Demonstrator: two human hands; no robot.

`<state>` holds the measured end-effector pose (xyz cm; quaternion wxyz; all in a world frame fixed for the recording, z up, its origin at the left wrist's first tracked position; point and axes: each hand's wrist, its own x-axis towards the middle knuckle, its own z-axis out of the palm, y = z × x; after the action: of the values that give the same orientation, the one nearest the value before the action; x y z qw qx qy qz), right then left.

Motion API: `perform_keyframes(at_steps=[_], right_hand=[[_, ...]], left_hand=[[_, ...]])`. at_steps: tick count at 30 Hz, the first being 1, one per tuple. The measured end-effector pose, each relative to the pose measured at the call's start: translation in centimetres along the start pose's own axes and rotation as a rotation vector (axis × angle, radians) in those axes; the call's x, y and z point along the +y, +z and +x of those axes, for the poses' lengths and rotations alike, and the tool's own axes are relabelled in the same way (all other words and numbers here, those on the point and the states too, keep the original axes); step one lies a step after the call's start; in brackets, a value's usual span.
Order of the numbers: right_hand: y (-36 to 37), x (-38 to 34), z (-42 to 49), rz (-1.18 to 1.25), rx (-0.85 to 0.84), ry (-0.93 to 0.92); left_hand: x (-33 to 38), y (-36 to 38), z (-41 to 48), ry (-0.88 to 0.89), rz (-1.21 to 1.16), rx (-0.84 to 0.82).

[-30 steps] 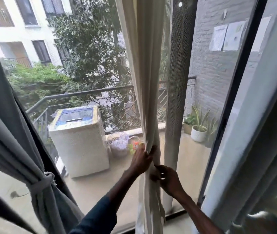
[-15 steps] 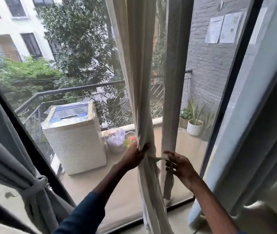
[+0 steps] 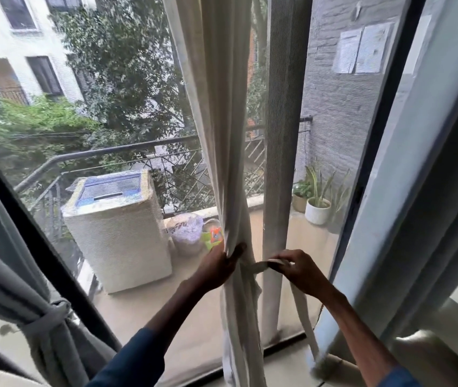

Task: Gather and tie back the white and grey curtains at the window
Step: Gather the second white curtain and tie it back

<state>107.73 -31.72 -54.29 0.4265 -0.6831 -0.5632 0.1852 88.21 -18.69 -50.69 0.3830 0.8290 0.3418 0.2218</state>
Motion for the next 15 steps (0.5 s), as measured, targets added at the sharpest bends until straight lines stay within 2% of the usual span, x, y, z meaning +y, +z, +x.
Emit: perform_keyframes(at_steps=[5,7,10,14,15], right_hand=[[-1.1,0.5,1.6,0.228,-0.101,0.158],[-0.7,0.6,2.6,0.193,-0.111,0.22],[0.2,-0.2,4.0,-0.052,-0.133,0.237],[1.9,-1.3,6.4,-0.26,-0.16,0.204],[2.4,-2.1,6.7,-0.29,-0.161,0.133]], left_hand=[[-0.2,-0.1,-0.5,0.027,0.078,0.004],[-0.1,-0.2,-0.8,0.042,0.135,-0.026],[0.3,-0.7,-1.2,0.135,0.198,-0.085],[2.0,-1.5,-2.5,0.416,0.324,-0.16],[2.1,-1.4,-2.6,0.481,0.3,-0.191]])
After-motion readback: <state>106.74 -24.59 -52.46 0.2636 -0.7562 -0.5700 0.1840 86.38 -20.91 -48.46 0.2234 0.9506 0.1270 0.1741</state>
